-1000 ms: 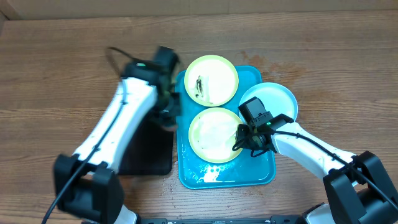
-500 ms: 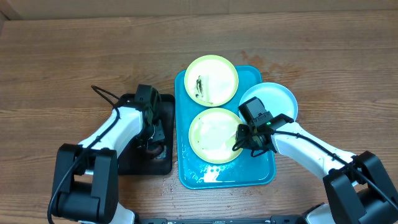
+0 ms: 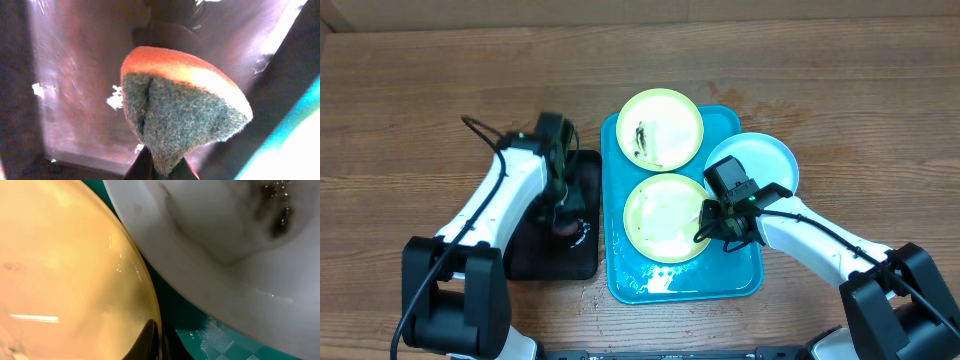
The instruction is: Clean dirty plates on tray and stack at the side
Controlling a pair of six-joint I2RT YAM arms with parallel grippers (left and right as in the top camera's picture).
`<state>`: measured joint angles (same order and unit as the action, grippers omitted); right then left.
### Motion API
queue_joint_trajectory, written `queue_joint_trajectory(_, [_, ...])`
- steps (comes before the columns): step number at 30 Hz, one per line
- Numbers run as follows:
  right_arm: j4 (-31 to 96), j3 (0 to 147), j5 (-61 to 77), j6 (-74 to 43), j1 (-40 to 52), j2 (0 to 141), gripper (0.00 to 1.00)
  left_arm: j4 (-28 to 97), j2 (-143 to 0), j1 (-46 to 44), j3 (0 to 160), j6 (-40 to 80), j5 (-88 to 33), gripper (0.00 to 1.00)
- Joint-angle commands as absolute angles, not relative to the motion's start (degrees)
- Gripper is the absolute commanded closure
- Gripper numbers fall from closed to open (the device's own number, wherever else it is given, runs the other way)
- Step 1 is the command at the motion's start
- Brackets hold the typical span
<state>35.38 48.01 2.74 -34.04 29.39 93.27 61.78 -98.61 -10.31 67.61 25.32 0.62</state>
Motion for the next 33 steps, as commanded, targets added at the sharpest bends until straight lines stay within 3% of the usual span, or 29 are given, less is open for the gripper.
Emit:
queue_joint_trajectory(1, [36.56,46.54,-0.38,-32.8,29.28,94.52,0.96,64.16,-97.25,-12.14,75.0,25.1,-1.87,0.96])
queue_joint_trajectory(7, [36.32,46.54,-0.38,-32.8,29.28,94.52,0.96,57.69,-97.86,-19.7,75.4,25.98,-11.81,0.96])
queue_joint_trajectory(14, [36.32,46.54,-0.38,-32.8,29.28,94.52,0.96,44.84,-107.57,-33.82,74.24,37.91,-11.9,0.96])
queue_joint_trajectory(20, [36.49,46.54,-0.4,-32.8,29.28,94.52,0.96,43.29,-114.8,-33.39,74.65,42.7,-12.25,0.96])
queue_joint_trajectory(27, [36.34,46.54,-0.4,-32.8,29.28,94.52,0.96,48.71,-114.96,-30.2,75.83,40.51,4.21,0.96])
queue_joint_trajectory(33, [36.34,46.54,-0.38,-32.8,29.28,94.52,0.96,55.42,-115.0,-30.17,75.83,36.75,8.82,0.96])
